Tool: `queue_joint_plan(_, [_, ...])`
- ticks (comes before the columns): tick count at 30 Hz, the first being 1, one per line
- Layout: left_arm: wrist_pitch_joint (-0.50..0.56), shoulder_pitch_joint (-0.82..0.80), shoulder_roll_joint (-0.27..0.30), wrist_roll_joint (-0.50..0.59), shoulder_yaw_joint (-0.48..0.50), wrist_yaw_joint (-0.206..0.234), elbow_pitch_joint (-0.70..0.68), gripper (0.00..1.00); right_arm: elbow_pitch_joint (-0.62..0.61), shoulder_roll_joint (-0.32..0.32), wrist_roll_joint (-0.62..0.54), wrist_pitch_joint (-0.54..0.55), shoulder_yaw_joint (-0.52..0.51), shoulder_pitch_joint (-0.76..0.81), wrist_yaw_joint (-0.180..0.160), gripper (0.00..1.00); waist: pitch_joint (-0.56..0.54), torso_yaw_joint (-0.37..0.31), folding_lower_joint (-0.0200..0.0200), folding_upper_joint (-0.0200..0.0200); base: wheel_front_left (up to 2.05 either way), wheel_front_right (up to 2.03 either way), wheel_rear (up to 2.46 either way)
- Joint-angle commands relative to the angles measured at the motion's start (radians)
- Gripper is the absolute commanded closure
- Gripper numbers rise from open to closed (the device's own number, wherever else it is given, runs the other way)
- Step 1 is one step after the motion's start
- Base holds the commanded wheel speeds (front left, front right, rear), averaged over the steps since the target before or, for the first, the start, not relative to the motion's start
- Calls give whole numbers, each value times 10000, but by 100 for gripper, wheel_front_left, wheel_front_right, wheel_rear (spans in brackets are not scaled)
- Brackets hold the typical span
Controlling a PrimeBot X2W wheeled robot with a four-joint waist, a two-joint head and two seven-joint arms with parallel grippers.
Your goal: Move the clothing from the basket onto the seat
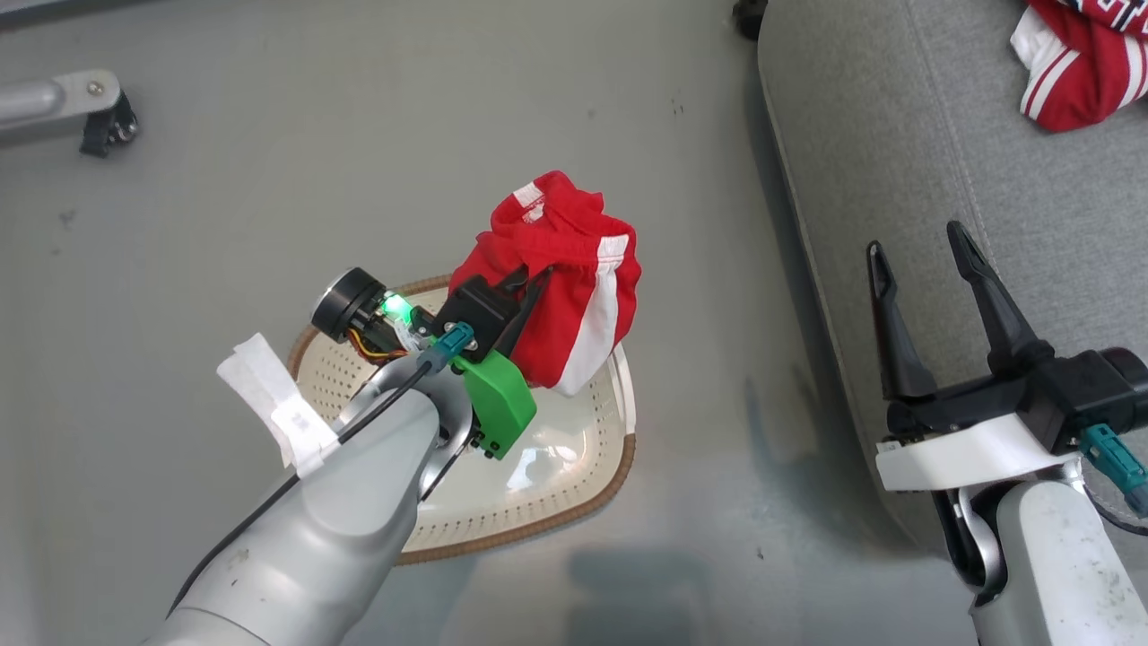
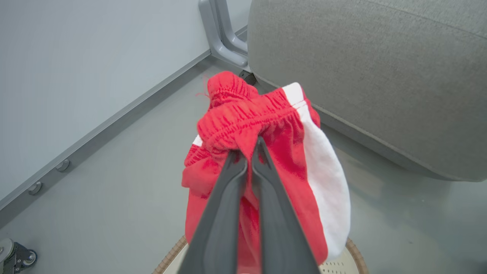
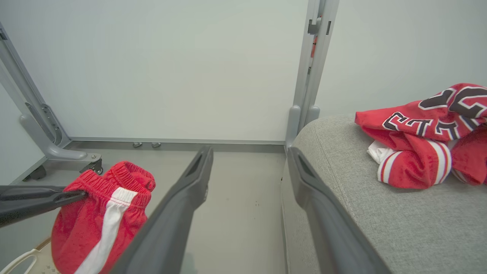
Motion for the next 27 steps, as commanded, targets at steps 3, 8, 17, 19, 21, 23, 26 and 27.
queue_joint_plan(3, [-33,349,75,-108,419,184,-611,100,114,-9,94,-39,-23,385,-11,0,-1226,395,0,69,0,0,0])
queue_joint_plan(8, [-34,542,75,-64,961,309,-1517,100,223,7,185,-39,-12,720,-11,0,-1798,530,0,69,0,0,0])
queue_joint_plan(17, [-34,759,77,59,1510,370,-2801,100,359,59,274,-39,100,1177,-11,0,-2561,681,0,69,0,0,0])
queue_joint_plan(19, [-34,811,92,69,1581,388,-3037,100,366,64,287,-39,122,1254,-11,0,-2687,702,0,69,0,0,0])
queue_joint_plan(21, [-34,835,103,65,1638,420,-3259,100,375,84,312,-39,127,1362,-11,0,-2796,732,0,69,0,0,0])
queue_joint_plan(23, [-34,880,119,97,1637,434,-3433,100,372,99,329,-39,149,1458,-11,0,-2884,753,0,69,0,0,0])
queue_joint_plan(26, [-34,903,128,97,1600,441,-3647,100,361,117,357,-39,156,1557,-11,0,-2948,795,0,69,0,0,0])
queue_joint_plan(27, [-33,905,132,88,1590,449,-3708,100,353,126,362,-39,162,1576,-11,0,-2959,808,0,69,0,0,0])
